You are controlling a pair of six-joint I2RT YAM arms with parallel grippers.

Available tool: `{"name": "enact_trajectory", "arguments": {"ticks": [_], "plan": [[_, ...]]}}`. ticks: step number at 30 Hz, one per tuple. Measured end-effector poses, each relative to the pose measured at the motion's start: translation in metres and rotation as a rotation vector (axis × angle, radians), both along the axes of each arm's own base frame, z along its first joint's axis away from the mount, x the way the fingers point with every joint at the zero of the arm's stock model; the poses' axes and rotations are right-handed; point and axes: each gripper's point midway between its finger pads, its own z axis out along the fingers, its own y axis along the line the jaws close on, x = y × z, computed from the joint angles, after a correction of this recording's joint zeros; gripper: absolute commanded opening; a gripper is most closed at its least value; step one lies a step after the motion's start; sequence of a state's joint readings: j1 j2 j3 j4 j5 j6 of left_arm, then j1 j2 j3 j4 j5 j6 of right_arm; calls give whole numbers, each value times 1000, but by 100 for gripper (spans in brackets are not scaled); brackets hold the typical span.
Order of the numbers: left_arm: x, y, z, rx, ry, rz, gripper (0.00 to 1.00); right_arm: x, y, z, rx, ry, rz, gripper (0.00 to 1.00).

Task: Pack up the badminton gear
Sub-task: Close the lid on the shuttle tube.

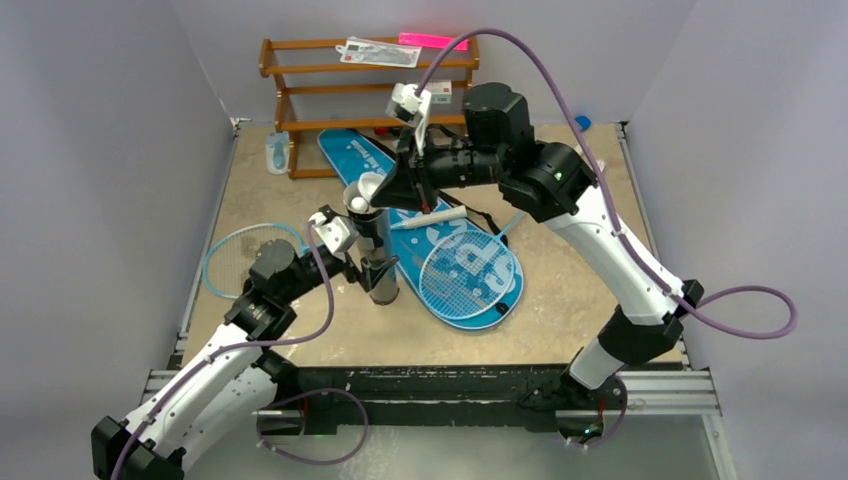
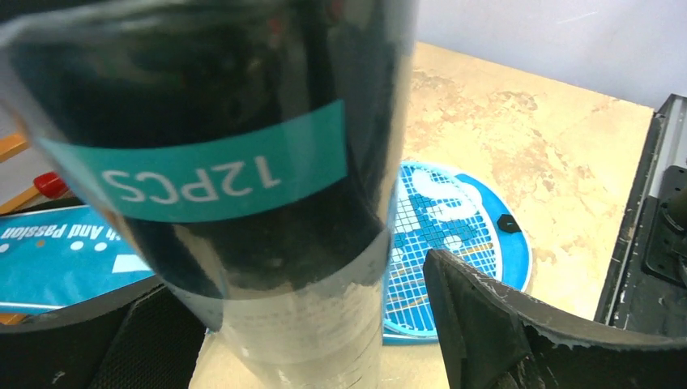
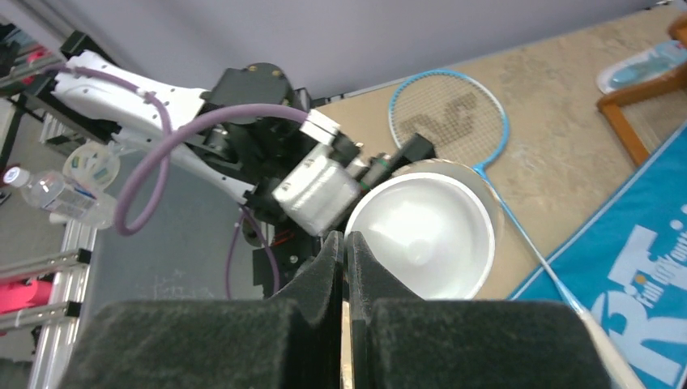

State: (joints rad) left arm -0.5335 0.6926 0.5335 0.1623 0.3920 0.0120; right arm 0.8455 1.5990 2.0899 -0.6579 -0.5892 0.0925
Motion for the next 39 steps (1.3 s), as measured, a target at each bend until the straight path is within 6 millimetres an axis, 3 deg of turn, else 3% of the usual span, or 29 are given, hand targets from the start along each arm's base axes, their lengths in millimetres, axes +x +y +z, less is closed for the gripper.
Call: {"name": "enact_trajectory", "arguments": {"ticks": [7, 19, 31, 35, 39], "plan": [[3, 11, 6, -8, -13, 66, 94, -16, 18, 2, -27, -40, 50, 0], [-14, 24, 21, -10, -15, 83, 98, 5, 28, -17, -110, -75, -21, 0], [-27, 32, 30, -10, -15, 83, 99, 6, 30, -22, -139, -95, -26, 0], [-24, 30, 25, -8, 9, 83, 100, 4, 29, -18, -132, -105, -24, 21], [-23, 29, 23, -8, 25, 83, 100, 4, 29, -17, -132, -118, -20, 31]]}}
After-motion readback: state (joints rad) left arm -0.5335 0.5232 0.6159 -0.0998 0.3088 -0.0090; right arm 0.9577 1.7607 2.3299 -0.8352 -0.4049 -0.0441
